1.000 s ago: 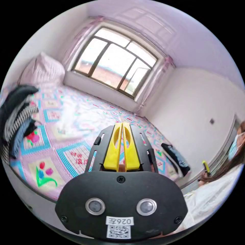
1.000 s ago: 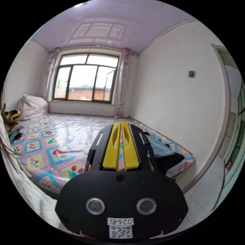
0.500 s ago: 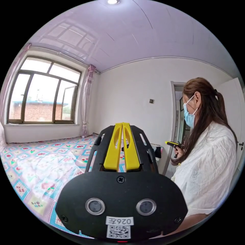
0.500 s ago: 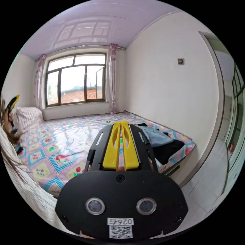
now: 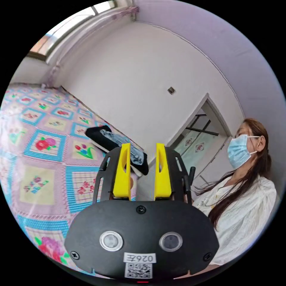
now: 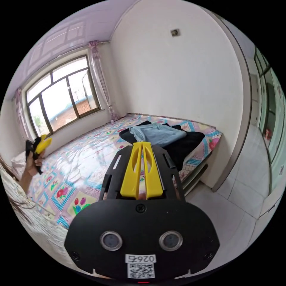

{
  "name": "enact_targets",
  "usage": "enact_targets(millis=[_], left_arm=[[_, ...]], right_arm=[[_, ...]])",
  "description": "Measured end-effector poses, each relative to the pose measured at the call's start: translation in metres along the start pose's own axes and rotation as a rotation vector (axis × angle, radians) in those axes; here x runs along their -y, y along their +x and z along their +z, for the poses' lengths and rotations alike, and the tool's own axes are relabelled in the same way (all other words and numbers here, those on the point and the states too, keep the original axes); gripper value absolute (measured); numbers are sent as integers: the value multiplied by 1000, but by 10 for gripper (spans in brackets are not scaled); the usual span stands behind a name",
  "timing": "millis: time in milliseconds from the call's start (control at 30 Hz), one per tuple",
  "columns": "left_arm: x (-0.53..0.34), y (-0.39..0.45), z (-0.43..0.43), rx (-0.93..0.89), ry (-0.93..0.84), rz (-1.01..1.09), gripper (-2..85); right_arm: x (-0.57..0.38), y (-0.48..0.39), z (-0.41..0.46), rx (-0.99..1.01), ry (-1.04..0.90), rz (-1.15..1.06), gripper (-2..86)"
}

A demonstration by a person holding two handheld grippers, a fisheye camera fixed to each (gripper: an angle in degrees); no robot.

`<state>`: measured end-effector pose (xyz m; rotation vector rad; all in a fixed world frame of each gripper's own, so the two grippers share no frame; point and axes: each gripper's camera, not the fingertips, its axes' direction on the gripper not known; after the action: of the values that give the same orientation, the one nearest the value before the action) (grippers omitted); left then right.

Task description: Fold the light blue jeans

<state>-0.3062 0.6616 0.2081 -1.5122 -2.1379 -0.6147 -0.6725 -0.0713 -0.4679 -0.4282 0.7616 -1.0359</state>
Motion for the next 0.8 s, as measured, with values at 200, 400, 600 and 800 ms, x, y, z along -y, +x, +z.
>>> enact_targets(millis=[200,400,600,800], left_arm=[[-3,-98,217,-128,-179,-143,159],[-14,-144,355,-66,-398,-175,222],[-36,-158,401,-34,-498,-202,229],[-40,-157,382,35,-511,-181,207]], right_arm=[[73,134,75,72,-126,99,29],[138,250,160,294,-230,267,69],[182,319,213,267,-239,321,111],[210,367,256,366,-263,405,78]])
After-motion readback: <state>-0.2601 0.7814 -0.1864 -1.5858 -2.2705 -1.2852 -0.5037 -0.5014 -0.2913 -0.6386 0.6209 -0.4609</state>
